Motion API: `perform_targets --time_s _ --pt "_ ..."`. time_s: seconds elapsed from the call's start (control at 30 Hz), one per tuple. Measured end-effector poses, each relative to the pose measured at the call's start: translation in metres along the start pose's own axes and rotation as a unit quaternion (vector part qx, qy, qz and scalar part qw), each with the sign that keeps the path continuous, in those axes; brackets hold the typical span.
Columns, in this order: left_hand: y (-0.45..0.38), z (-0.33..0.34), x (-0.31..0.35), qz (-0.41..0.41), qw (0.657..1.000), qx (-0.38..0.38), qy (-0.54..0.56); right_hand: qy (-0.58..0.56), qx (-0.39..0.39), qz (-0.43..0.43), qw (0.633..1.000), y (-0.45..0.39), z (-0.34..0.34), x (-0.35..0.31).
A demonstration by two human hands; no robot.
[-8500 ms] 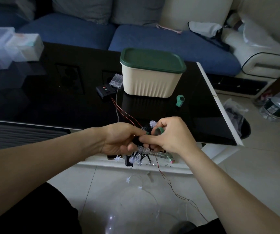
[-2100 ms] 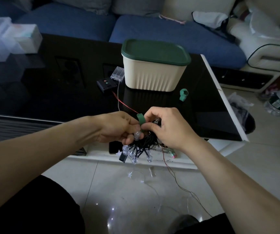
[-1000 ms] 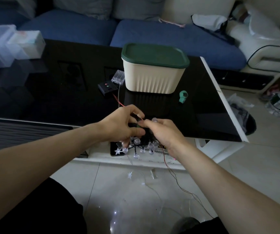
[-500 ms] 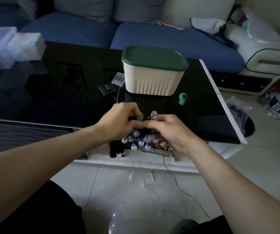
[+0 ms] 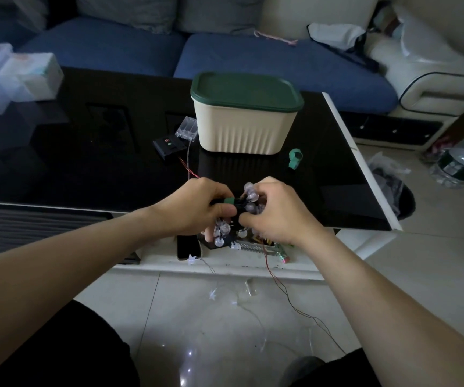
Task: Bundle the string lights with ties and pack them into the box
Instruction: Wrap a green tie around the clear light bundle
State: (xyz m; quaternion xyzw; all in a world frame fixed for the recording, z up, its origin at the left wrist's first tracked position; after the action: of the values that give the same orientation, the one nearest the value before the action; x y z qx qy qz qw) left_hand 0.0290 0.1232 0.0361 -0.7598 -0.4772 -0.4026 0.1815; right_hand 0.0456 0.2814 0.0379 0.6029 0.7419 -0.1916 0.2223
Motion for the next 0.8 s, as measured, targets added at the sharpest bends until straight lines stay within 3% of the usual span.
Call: perform_targets --time_s 0.33,0.5,0.8 --pt "-0.002 0.015 -0.013 -0.098 0.981 -0.133 0.098 0.041 0.003 -0.049 0.998 0.001 0.002 0.0" --pt "0.005 0.017 -0.018 -0.145 0.946 -0.204 0.206 0.004 -0.03 -0.061 0.998 0.003 0.006 0.0" --pt "0.003 0.022 -0.022 -0.186 0.862 -0.183 0.435 -0.025 0.027 -0.079 0.996 -0.003 0.007 0.002"
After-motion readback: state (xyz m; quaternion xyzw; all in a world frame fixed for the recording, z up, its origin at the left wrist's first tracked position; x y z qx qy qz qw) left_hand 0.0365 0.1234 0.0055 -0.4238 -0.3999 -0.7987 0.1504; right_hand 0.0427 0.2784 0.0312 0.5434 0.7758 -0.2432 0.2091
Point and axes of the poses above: each hand's wrist, its own y-axis away from the middle knuckle, its own z-axis out of the palm, x = y × z, the point moved 4 cm from there along -y, towards the middle knuckle, and after that the axes turned 10 degrees about y, right-handed, at the moved point
